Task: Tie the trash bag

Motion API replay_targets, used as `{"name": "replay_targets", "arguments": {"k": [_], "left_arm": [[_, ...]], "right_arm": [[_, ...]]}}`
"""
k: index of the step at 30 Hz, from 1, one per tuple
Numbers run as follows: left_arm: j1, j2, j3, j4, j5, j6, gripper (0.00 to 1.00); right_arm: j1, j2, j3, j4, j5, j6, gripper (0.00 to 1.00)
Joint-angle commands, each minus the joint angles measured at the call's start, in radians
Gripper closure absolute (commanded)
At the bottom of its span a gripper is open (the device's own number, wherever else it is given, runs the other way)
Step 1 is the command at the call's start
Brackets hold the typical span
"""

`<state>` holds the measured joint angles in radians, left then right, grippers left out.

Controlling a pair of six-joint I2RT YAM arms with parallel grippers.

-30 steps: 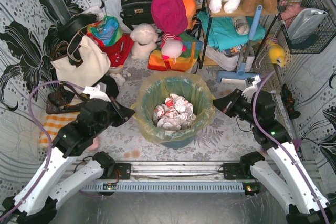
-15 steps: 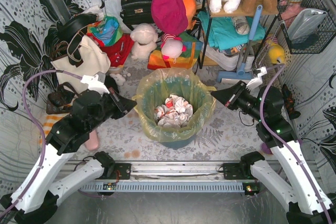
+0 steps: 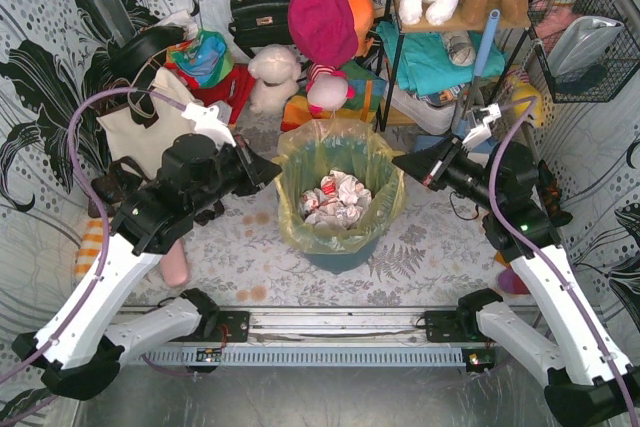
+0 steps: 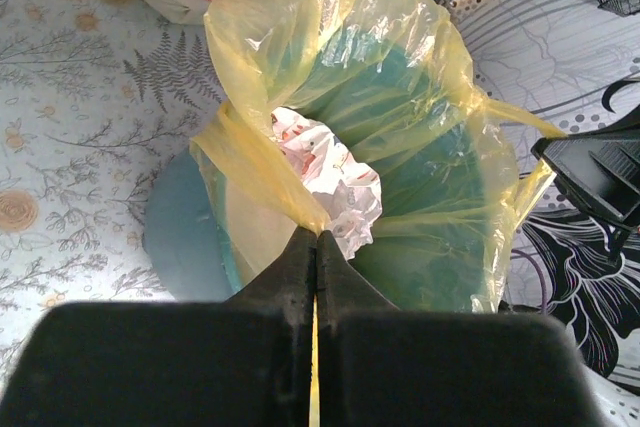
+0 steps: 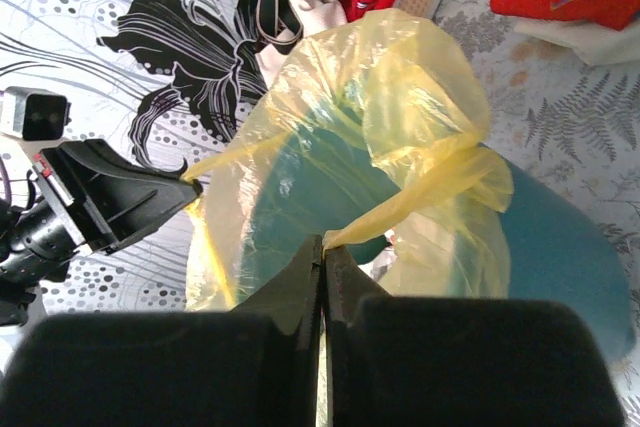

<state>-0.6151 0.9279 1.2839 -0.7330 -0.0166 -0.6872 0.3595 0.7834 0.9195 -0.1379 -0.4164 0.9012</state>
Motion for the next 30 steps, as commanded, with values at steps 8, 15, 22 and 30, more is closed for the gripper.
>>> {"name": "replay_targets", "arguments": {"k": [8,15,22,30], "left_arm": [[0.003,0.041,-0.142,0.220,0.295,0.047,1.00],[0.003,0.099,-0.188,0.350,0.506,0.030,1.00],[0.003,0.109,-0.176,0.370,0.568,0.038,1.00],[0.003,0.142,-0.160,0.545,0.642,-0.036,1.00]], "right_arm": [[0.001,0.032,-0.076,0.118,-0.173,0.041,1.00],[0.090,0.043,-0.102,0.158,-0.164,0.064,1.00],[0.268,0.116,-0.091,0.258,-0.078,0.085,1.00],[0.288,0.190,-0.016,0.418,-0.056,0.102,1.00]]}}
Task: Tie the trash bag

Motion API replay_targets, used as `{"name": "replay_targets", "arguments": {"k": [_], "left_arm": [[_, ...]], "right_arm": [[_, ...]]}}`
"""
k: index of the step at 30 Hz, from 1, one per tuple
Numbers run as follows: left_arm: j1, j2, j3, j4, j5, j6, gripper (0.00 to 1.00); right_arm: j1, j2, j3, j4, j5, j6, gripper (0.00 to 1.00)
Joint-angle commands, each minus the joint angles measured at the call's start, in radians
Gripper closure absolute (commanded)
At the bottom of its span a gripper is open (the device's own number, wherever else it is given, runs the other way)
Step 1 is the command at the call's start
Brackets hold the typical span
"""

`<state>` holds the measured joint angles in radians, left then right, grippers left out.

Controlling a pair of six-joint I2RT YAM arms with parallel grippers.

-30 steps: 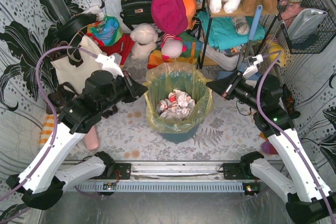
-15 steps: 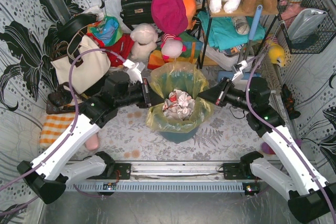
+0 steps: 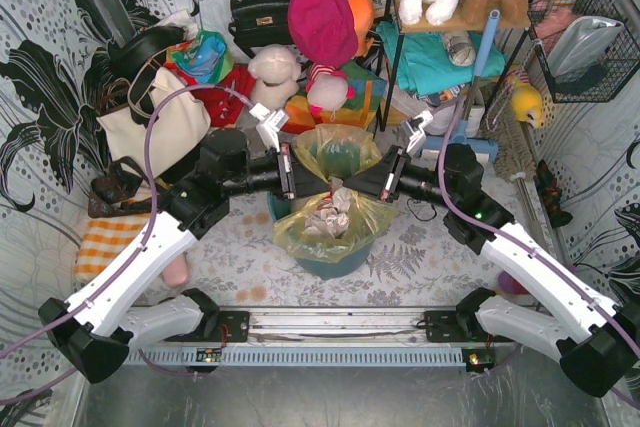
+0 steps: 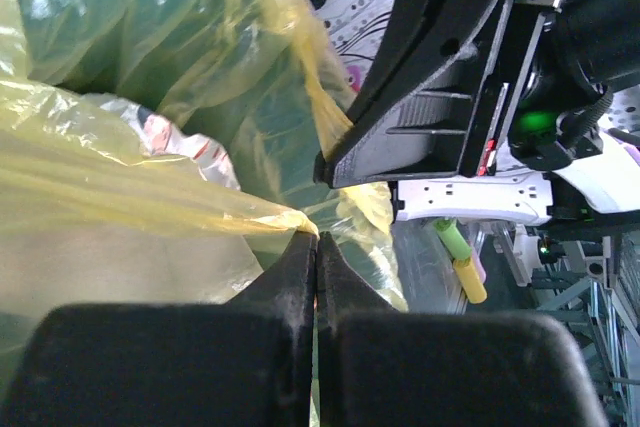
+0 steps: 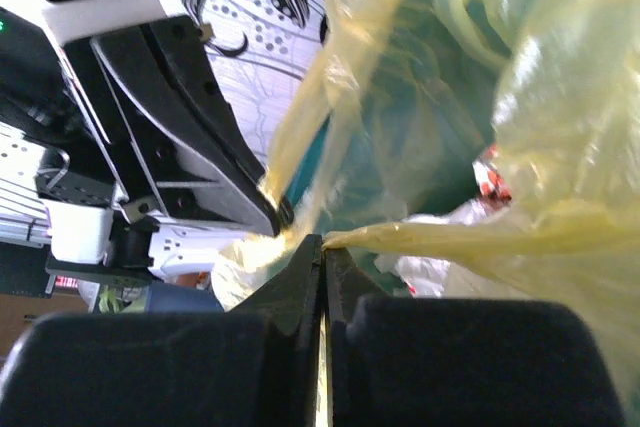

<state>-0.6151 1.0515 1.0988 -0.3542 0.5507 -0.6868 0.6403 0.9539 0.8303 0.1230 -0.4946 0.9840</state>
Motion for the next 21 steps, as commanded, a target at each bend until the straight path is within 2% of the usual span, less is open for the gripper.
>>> {"name": "replay_targets", "arguments": {"k": [1,10,21], "left_arm": [[0.003,0.027,0.037,0.176,0.077,-0.038,1.00],[0.003,0.084,0.138,0.209,0.062,-0.025,1.00],[0.003,0.016,0.075,0.166,0.052,-0.042,1.00]], "right_arm": [[0.008,0.027,0.085,0.168,0.024,0.020,1.00],[0.009,0.050,0.162,0.198,0.044,-0.004,1.00],[0.009,0.033,0.109,0.173,0.076,-0.013,1.00]]}}
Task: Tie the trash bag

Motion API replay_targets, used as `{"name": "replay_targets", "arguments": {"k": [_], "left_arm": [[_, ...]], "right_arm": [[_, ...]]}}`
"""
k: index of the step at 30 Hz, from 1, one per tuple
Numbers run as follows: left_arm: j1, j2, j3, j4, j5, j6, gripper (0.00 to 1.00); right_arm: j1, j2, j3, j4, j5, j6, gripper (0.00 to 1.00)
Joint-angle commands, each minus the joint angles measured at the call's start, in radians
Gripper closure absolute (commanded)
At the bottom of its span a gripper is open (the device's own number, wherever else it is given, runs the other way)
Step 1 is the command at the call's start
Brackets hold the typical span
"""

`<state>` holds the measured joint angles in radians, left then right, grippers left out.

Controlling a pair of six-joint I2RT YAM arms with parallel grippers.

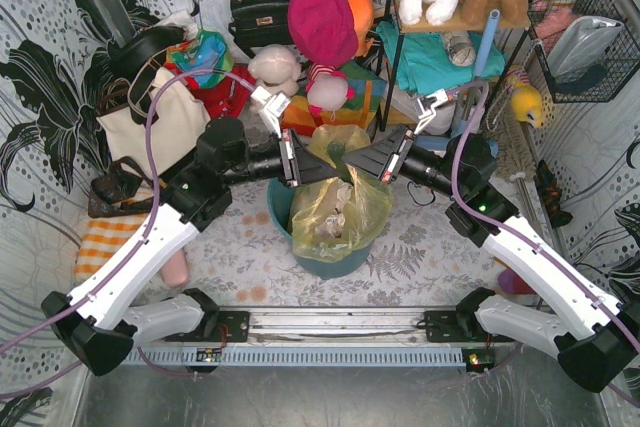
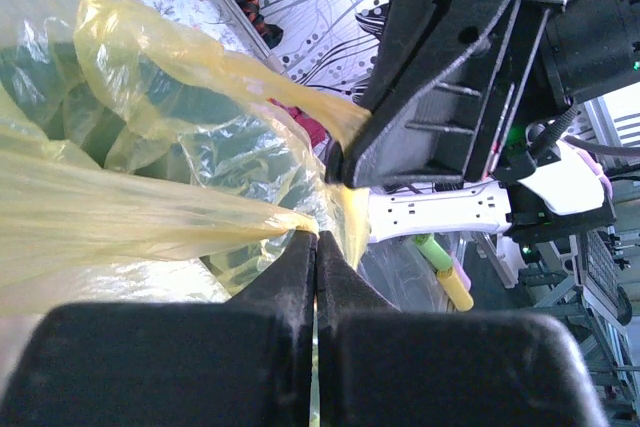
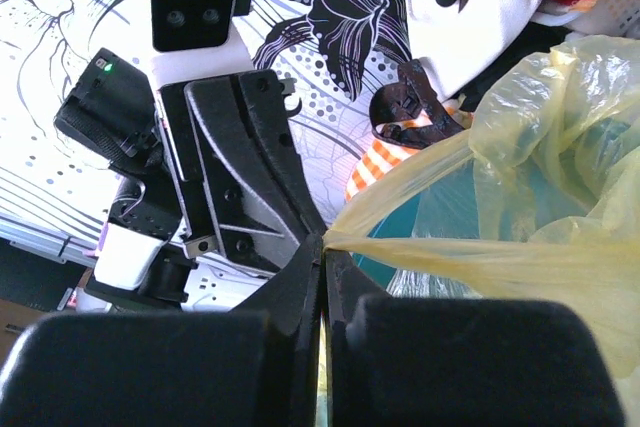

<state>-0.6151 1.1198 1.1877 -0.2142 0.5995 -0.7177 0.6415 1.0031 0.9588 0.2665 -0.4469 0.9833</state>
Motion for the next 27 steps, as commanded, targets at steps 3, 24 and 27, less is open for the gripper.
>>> {"name": "replay_targets", "arguments": {"k": [3,24,27], "left_arm": [[0.003,-0.062,0.016,0.068,0.010,-0.036,1.00],[0.006,0.013,0.140,0.262,0.015,-0.095,1.00],[0.008,-0.019,0.107,0.245,-0.019,-0.080,1.00]], "right_arm": [[0.007,-0.014,-0.014,0.011,0.050,-0.027,1.00],[0.007,-0.012,-0.062,0.006,0.082,-0.036,1.00],[0.007,-0.021,-0.069,0.009,0.085,-0.038,1.00]]}}
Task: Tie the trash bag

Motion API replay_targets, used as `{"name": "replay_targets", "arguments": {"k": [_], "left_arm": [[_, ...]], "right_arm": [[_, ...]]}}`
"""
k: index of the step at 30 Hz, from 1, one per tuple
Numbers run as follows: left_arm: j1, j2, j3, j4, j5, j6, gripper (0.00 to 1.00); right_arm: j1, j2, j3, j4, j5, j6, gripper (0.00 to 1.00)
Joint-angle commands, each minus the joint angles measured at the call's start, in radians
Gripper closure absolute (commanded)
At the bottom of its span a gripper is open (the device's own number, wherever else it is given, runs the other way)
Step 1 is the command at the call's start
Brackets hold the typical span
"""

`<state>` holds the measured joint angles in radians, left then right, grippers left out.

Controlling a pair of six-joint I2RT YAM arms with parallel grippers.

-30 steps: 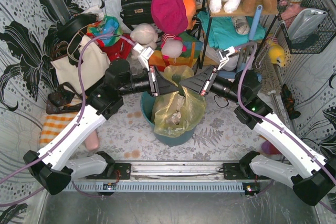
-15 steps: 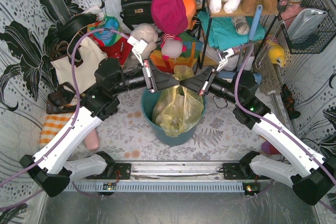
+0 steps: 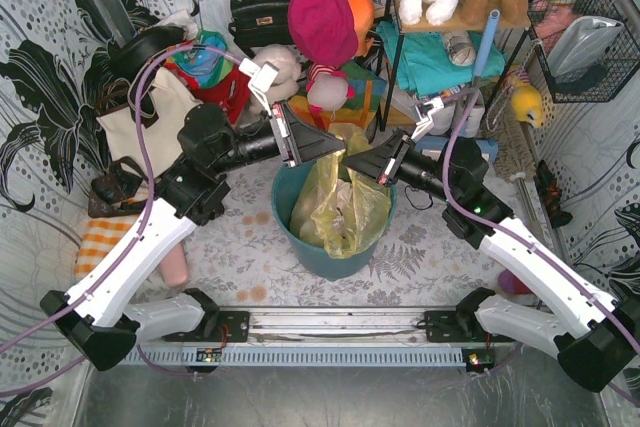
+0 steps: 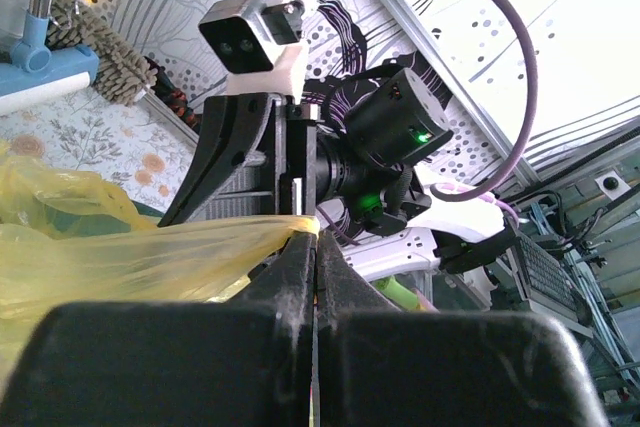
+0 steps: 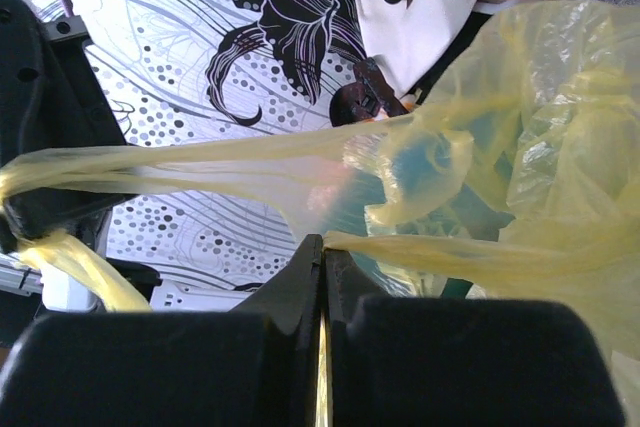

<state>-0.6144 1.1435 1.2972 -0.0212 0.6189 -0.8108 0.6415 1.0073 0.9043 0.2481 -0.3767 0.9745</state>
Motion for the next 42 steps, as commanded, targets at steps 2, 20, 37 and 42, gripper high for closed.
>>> {"name": "replay_targets", "arguments": {"k": [2,20,37,42], "left_arm": [[0.009,-0.061,-0.003,-0.025,-0.126,0.054,1.00],[0.013,-0.083,0.126,-0.248,-0.581,0.244,1.00],[0.012,-0.377,-0.161,0.076,-0.302,0.271,0.84],[0.012,-0.376,-0.142,-0.051,-0.281,0.278,0.50]], "right_arm": [[0.007,-0.033,-0.014,0.038,0.021,-0.030,1.00],[0.007,-0.034,0.149,0.137,0.200,-0.169,1.00],[0.007,-0.128,0.041,0.365,-0.025,-0.166,0.83],[0.007,-0.120,0.048,0.296,-0.044,-0.177,0.59]]}}
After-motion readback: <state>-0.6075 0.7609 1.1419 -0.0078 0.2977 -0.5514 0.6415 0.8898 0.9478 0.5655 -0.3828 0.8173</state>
